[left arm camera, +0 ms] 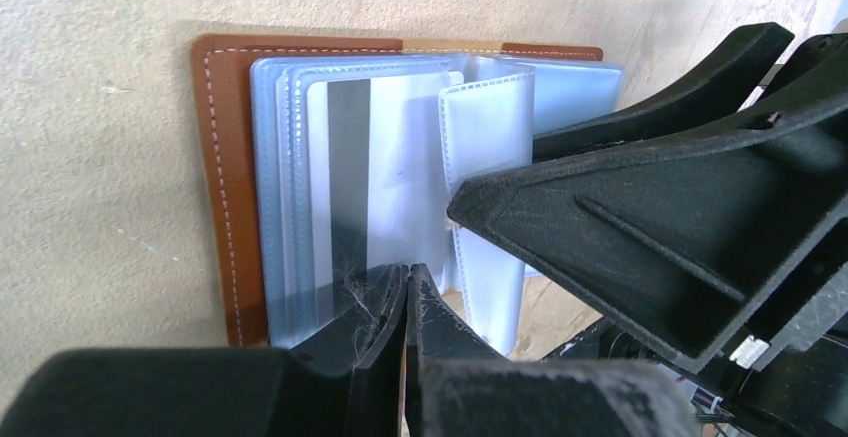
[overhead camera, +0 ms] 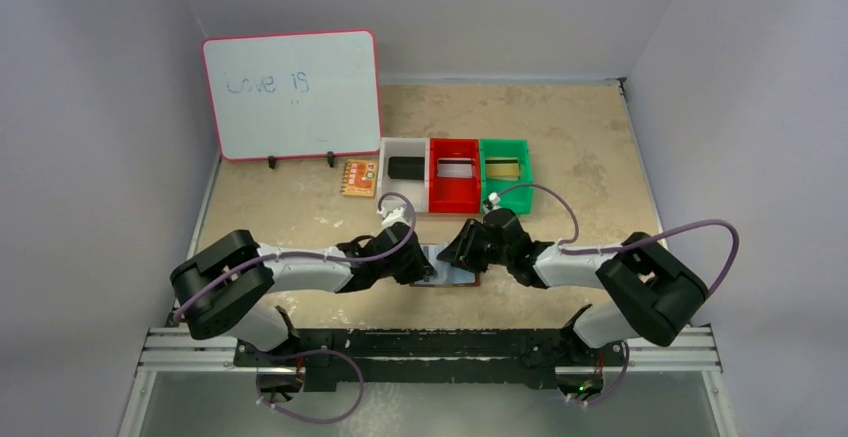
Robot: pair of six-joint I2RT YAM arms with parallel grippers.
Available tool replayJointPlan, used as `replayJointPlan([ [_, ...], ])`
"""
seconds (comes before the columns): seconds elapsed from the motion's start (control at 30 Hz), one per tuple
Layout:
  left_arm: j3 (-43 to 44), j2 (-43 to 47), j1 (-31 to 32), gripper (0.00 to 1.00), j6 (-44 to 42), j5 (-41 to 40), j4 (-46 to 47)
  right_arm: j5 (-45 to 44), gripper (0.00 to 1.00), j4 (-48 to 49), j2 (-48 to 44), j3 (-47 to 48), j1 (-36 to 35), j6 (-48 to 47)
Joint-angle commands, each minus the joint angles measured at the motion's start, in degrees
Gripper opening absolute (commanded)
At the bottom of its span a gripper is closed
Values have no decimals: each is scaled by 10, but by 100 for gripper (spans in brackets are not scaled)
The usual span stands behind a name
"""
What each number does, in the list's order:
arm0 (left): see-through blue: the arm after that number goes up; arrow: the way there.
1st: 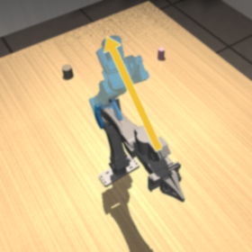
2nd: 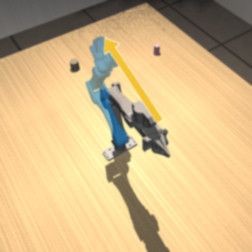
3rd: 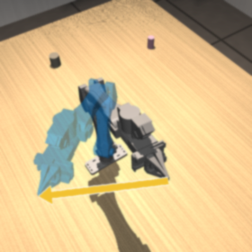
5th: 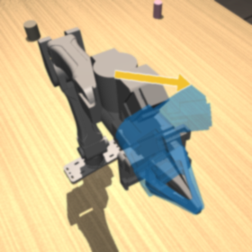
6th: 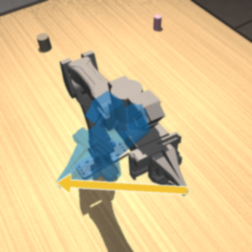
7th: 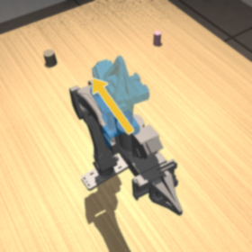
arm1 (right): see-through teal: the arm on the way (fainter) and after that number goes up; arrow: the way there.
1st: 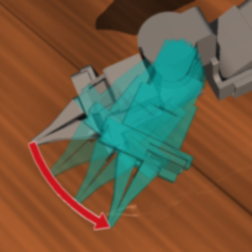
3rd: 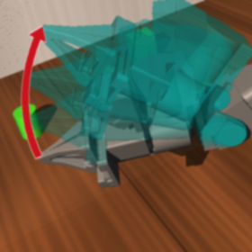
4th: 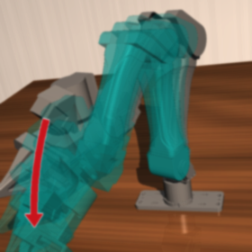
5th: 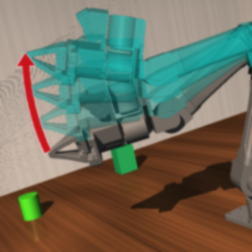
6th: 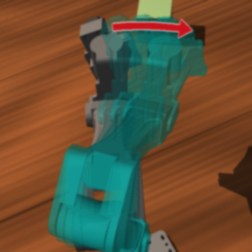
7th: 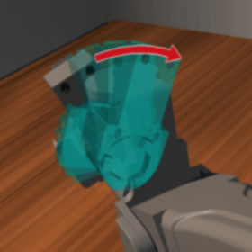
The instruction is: Take the credit cards out of the card holder
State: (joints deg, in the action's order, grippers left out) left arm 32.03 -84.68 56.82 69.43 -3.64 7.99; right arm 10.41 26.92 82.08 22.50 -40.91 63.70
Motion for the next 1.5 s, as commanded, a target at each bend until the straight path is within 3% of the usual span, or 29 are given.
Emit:
replayJointPlan([
  [0.0,33,-19,7,0,-10,-8,22,9,44,3,-23,-3,2,-2],
  [0.5,89,-44,25,0,-46,4,42,-101,60,-171,-175,28,2,-12],
  [0.7,125,-91,34,0,-55,23,49,-191,51,-273,-279,18,2,29],
  [0.93,146,-165,44,0,-34,36,34,-214,44,-287,-365,-17,2,48],
  [1.3,145,-80,54,3,-56,-34,-44,-129,28,-201,-269,0,2,-2],
  [1.47,130,-33,54,5,-58,-63,-77,-86,28,-158,-214,16,2,-22],
])
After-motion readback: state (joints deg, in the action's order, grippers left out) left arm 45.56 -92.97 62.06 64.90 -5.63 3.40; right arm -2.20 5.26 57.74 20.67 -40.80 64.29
